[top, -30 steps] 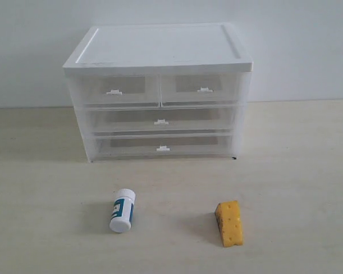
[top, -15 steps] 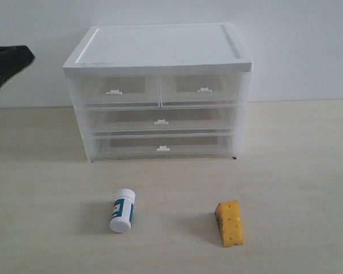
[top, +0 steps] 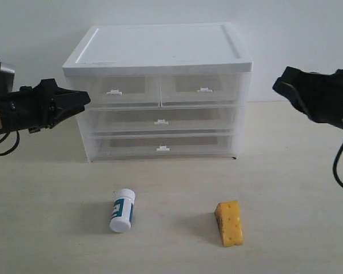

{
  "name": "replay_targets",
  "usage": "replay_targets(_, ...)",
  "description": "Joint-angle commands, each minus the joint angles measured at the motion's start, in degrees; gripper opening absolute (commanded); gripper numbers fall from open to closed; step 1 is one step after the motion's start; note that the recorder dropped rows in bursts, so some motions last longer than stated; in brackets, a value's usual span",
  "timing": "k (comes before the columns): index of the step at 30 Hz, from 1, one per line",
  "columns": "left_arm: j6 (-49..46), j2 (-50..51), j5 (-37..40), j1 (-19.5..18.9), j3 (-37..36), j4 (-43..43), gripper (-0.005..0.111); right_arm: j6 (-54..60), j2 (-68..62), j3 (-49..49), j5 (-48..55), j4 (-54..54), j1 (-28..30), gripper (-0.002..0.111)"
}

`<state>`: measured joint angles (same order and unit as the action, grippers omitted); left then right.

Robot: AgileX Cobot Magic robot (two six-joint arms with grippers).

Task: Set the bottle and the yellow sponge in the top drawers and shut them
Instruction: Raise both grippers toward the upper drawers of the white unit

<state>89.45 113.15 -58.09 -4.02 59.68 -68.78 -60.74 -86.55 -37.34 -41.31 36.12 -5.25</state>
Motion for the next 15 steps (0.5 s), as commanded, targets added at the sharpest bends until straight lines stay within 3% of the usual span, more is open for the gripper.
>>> replay_targets(1,3.13,4.25,-7.99,0.05,5.62,-0.64,0.036,-10.61,-6.44,-5.72,-4.27,10.73,0.09,0.000)
replay_targets(5,4.48,6.19,-8.11,0.05,8.14,0.18,0.036,-17.03,-11.13,-9.67,-8.34,15.47,0.09,0.005)
replay_targets(11,4.89,7.14,-8.97,0.05,8.68,0.55,0.036,-25.57,-15.57,-13.76,-11.22,17.82,-0.03,0.045)
replay_targets(15,4.89,7.14,-10.45,0.05,8.68,0.60,0.036,-32.09,-18.45,-16.80,-10.30,20.21,-1.69,0.049)
